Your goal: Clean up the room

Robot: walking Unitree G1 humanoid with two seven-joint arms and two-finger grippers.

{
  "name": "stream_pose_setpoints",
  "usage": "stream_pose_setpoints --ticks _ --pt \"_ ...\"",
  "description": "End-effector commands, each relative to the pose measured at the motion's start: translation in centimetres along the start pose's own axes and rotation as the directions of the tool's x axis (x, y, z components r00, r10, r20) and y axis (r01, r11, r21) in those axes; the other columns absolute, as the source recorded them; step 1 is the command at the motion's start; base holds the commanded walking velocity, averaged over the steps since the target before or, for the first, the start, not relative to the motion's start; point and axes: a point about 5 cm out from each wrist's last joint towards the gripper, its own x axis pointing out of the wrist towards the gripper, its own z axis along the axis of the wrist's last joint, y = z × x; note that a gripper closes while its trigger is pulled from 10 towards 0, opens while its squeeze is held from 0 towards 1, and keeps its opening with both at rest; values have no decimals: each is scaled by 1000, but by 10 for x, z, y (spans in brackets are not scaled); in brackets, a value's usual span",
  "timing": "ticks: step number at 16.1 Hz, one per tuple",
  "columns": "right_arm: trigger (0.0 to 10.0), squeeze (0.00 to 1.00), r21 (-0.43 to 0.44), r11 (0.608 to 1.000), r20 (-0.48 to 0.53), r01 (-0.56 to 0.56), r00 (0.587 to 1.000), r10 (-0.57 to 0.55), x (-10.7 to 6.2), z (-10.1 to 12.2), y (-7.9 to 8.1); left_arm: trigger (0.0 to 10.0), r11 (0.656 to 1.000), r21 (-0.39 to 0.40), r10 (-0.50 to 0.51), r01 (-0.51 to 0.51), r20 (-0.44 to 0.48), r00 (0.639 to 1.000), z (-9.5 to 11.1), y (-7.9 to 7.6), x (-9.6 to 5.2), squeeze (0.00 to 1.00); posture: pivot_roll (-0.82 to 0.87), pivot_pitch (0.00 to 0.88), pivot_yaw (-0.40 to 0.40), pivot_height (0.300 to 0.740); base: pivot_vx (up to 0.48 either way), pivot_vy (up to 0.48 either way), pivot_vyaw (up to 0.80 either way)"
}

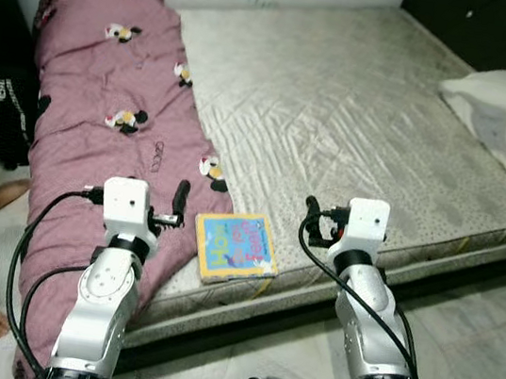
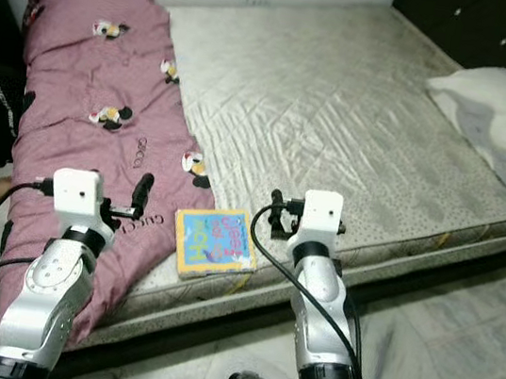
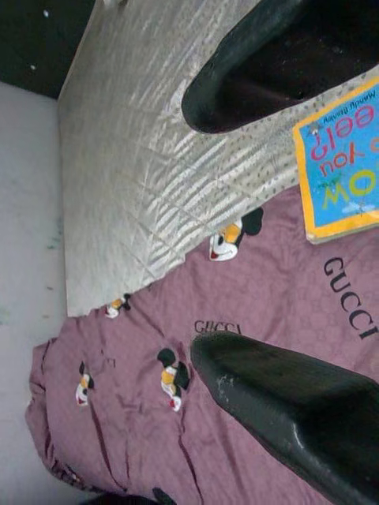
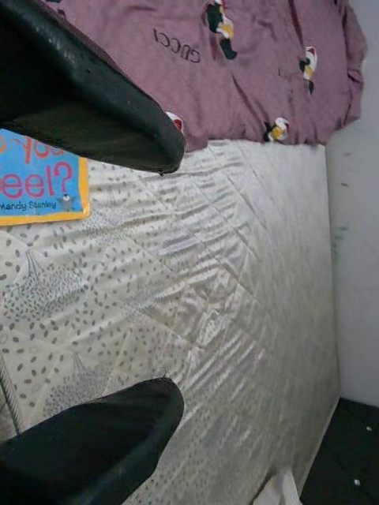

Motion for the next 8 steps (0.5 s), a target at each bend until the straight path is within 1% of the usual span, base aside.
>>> stream_pose_setpoints --ticks 1,4,6,8 --pt "10000 0 3 1000 10 -1 1000 1 -1 3 -1 10000 1000 9 -1 1 -6 1000 -1 0 -1 0 -38 54 1 661 0 0 0" --pt "10000 0 6 1000 16 -3 1000 3 0 3 -1 10000 1000 23 3 -3 0 1000 0 0 0 0 -38 55 1 627 0 0 0" --pt "10000 0 4 1000 16 -3 1000 3 0 3 -1 10000 1000 20 13 -13 4 1000 1 1 0 0 -37 54 1 627 0 0 0" --pt "10000 0 2 1000 15 -4 1000 4 0 3 -1 10000 999 -27 -36 36 9 999 3 -4 -1 0 -37 53 1 627 0 0 0"
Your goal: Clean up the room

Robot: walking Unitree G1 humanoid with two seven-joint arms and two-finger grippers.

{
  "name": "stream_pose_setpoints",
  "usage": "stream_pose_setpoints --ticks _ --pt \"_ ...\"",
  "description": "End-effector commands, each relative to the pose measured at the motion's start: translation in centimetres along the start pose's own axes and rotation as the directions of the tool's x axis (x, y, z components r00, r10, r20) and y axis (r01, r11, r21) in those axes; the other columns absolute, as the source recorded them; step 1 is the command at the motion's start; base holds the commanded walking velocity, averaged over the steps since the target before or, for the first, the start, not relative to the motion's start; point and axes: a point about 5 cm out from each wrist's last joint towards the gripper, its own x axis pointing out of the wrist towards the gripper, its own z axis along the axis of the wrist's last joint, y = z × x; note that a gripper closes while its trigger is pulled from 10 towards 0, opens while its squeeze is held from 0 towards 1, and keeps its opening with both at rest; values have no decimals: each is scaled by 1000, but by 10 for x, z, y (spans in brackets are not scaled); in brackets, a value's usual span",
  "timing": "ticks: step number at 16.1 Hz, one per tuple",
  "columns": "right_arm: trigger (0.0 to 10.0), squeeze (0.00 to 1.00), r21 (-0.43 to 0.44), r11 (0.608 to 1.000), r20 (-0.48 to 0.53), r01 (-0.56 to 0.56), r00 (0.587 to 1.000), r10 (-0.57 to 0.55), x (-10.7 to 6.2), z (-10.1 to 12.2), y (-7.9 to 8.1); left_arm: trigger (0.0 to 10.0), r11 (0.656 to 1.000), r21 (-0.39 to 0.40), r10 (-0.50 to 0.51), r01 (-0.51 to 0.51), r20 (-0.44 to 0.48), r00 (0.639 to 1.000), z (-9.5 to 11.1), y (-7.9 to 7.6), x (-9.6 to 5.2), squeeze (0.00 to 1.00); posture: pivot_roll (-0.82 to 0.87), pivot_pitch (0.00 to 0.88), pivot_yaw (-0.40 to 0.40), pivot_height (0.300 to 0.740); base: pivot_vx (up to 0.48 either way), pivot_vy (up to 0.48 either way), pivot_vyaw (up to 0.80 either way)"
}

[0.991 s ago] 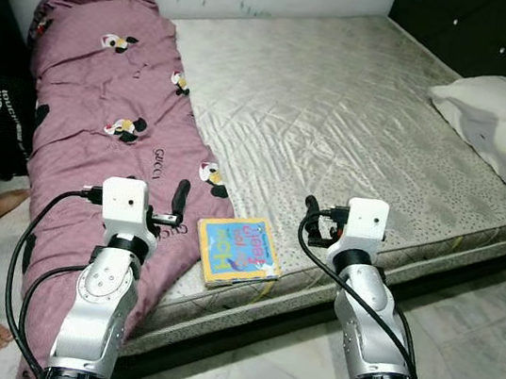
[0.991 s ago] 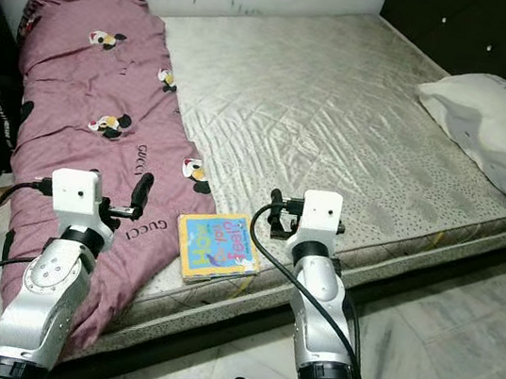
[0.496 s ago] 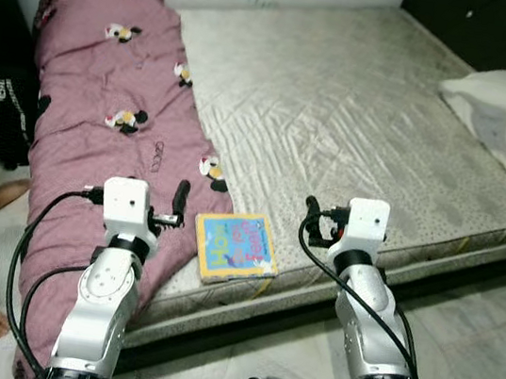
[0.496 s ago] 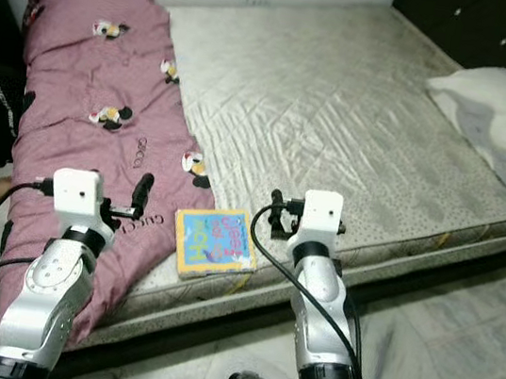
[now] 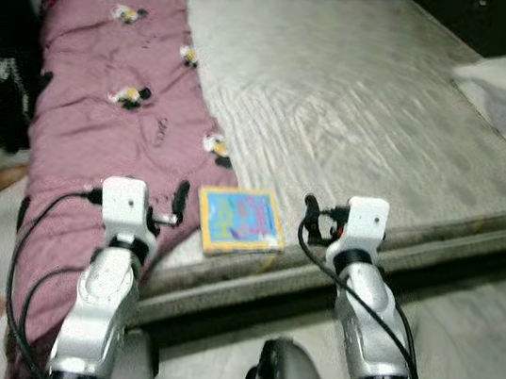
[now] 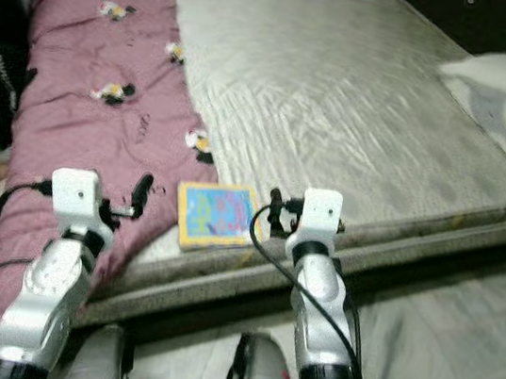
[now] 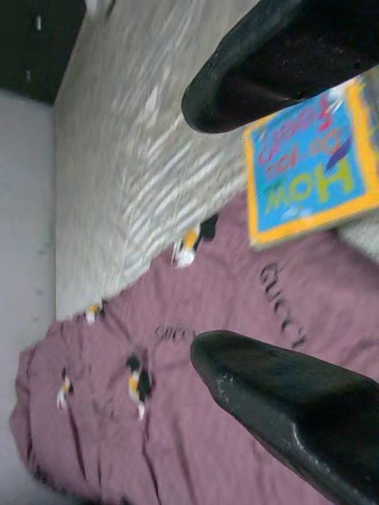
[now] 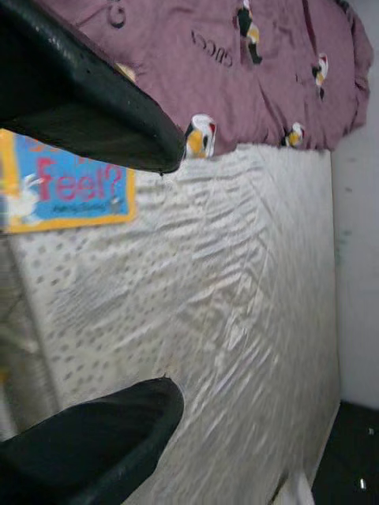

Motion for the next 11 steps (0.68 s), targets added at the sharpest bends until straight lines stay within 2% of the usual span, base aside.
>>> stream_pose_setpoints --ticks 1,8,10,11 --pt "10000 0 -1 1000 5 4 1000 -4 0 1 -2 10000 1000 4 -5 5 13 1000 4 -2 0 0 -38 53 1 627 0 0 0" --pt "10000 0 -13 1000 12 -7 1000 7 0 2 0 10000 1000 1 6 -6 10 1000 3 -1 2 0 -37 51 1 627 0 0 0" --pt "10000 0 -26 999 25 -38 999 39 0 4 3 10000 1000 -2 -1 1 13 1000 4 -1 1 0 -36 49 -2 627 0 0 0" --pt "10000 0 -34 998 29 -44 999 45 0 5 4 10000 1000 -4 -10 10 16 1000 4 -1 1 0 -36 47 -5 627 0 0 800"
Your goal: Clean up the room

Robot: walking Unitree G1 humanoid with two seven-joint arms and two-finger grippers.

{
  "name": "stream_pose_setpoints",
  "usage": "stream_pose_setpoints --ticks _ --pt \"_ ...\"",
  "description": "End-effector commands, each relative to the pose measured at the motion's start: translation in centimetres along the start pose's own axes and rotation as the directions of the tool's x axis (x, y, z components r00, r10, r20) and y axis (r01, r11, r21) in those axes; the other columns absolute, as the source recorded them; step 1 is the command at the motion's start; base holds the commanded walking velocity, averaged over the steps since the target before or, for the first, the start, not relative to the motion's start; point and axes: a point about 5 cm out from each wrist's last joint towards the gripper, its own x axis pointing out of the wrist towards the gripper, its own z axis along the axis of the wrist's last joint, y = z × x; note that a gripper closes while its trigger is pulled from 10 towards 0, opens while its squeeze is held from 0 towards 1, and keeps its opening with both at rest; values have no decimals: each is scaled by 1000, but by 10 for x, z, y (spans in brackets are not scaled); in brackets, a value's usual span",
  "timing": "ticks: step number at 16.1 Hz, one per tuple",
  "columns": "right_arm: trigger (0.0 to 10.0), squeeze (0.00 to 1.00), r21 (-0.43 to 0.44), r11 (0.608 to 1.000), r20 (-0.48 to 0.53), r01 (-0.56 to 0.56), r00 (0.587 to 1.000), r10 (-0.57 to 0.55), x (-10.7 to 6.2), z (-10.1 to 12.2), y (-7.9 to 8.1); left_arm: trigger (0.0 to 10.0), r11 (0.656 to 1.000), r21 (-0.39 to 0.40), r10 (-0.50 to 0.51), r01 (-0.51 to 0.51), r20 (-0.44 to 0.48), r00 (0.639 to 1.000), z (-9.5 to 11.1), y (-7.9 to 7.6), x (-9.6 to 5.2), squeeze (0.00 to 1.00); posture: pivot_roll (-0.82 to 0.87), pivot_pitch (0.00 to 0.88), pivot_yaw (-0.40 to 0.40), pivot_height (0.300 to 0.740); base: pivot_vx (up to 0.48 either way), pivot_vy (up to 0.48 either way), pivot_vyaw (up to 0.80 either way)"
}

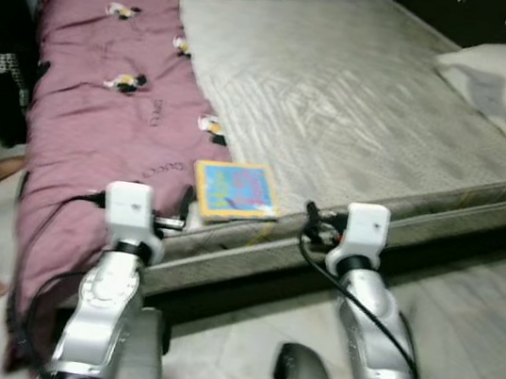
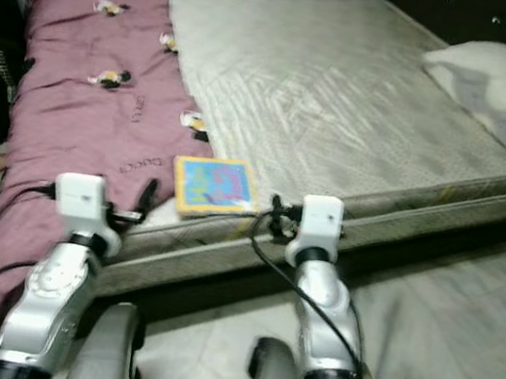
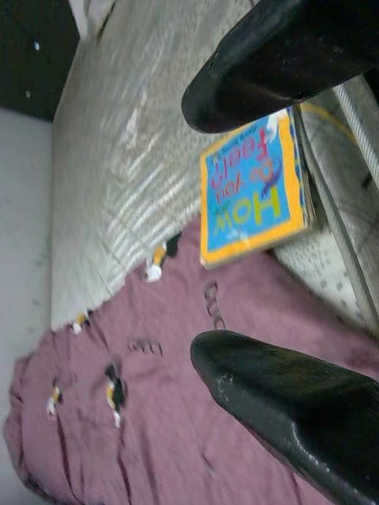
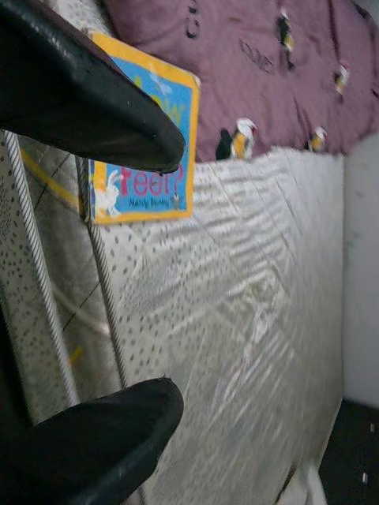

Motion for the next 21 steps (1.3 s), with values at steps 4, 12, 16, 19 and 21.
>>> stream_pose_setpoints --ticks 4,12,16,19,21 --pt "10000 0 -1 1000 30 -24 999 24 4 9 6 10000 1000 -12 -12 12 9 1000 2 3 -1 0 -34 46 -7 627 64 0 538" --pt "10000 0 -7 1000 22 -20 1000 20 5 7 6 10000 1000 -20 -21 21 5 1000 2 3 -2 0 -36 49 -9 627 263 0 0" --pt "10000 0 -5 1000 20 -19 1000 19 4 6 6 10000 999 -20 -26 26 2 1000 1 2 -2 0 -36 49 -9 627 282 0 0" --pt "10000 0 -5 1000 19 -18 1000 18 4 6 6 10000 1000 -20 -23 23 -5 1000 0 3 -2 0 -38 54 -7 627 251 0 0" --pt "10000 0 -5 1000 16 -17 1000 17 4 6 6 10000 1000 -20 -23 23 -7 1000 0 3 -2 0 -38 54 -7 627 240 0 0"
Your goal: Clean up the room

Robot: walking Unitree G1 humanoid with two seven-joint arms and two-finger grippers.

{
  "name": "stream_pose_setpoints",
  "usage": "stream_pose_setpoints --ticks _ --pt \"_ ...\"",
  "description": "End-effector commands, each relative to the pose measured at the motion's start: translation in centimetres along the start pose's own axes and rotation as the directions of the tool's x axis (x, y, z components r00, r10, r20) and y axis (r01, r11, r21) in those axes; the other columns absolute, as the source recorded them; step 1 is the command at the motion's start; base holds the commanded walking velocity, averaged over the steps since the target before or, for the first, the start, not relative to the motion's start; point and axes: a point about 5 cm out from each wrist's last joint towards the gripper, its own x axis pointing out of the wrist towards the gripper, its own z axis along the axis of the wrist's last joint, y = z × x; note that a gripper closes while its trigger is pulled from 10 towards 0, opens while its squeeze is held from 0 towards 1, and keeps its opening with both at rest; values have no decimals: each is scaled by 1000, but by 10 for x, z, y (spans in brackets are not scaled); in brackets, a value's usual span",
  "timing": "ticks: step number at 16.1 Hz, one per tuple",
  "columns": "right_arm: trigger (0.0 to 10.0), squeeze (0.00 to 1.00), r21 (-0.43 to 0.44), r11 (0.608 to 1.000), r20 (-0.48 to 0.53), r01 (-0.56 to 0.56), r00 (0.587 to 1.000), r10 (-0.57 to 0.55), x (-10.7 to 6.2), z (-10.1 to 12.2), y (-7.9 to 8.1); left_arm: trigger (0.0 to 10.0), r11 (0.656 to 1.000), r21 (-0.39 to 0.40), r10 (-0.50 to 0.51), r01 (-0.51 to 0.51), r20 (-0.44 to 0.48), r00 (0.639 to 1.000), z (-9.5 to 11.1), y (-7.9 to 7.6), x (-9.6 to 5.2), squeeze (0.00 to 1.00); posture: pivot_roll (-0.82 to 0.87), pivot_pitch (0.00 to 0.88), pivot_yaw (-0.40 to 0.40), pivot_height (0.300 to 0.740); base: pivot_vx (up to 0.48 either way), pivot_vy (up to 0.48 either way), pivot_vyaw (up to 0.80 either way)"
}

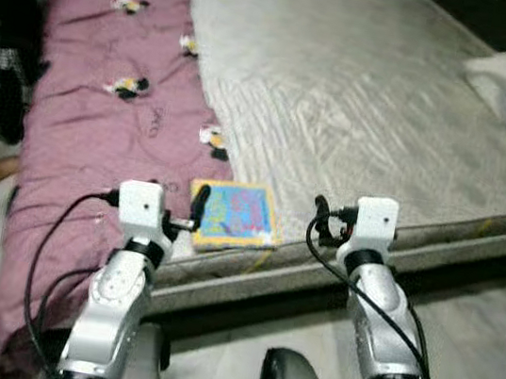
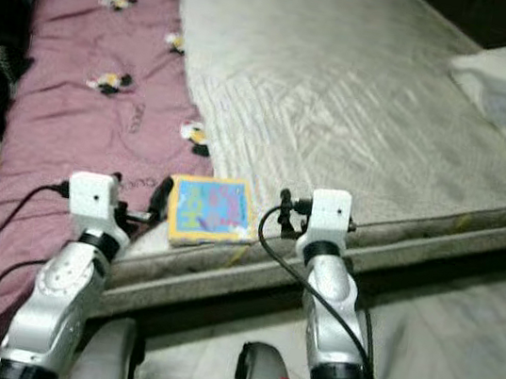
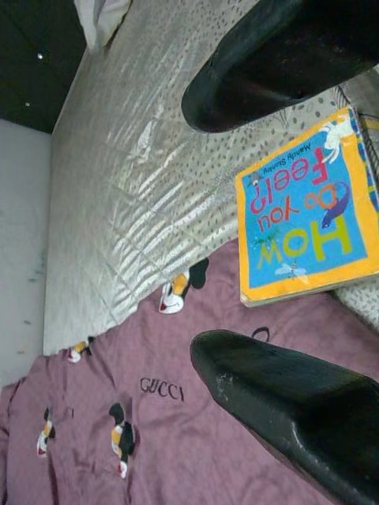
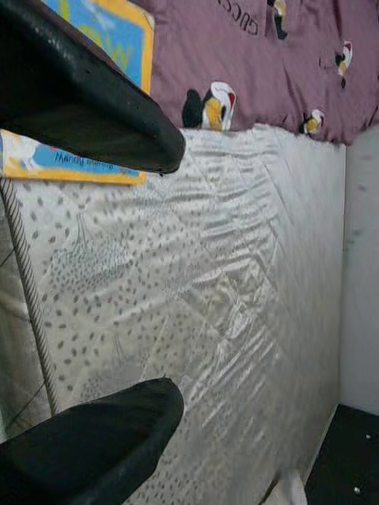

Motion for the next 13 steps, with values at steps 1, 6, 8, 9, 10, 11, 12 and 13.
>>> stream_pose_setpoints --ticks 1,6,8,9,10,11,12,13 --pt "10000 0 5 1000 6 -26 1000 26 1 2 8 10000 1000 12 29 -29 -9 1000 0 8 -1 0 -39 54 -7 627 0 0 0" --pt "10000 0 13 999 -2 -29 1000 29 1 1 8 10000 999 13 40 -40 -14 999 -1 9 0 0 -41 55 -6 612 0 0 0" --pt "10000 0 14 999 -1 -30 1000 30 0 1 8 10000 999 14 41 -41 -12 999 -1 9 0 0 -41 55 -6 587 0 0 0" --pt "10000 0 13 999 -2 -29 1000 29 1 1 8 10000 999 15 41 -41 -11 999 -1 9 0 0 -41 54 -6 572 0 0 0" --pt "10000 0 12 1000 -3 -29 1000 29 1 1 8 10000 999 15 41 -41 -10 999 -1 9 0 0 -41 55 -6 562 0 0 0" --pt "10000 0 13 999 -2 -30 1000 30 1 1 8 10000 999 16 41 -41 -8 999 0 9 0 0 -41 55 -6 552 0 0 0" --pt "10000 0 25 999 12 -39 999 38 1 3 10 10000 999 21 45 -45 -4 999 0 9 0 0 -42 54 -6 543 0 0 0" --pt "10000 0 27 999 10 -40 999 40 0 3 10 10000 999 21 45 -45 0 999 1 9 0 0 -42 54 -6 543 0 0 0"
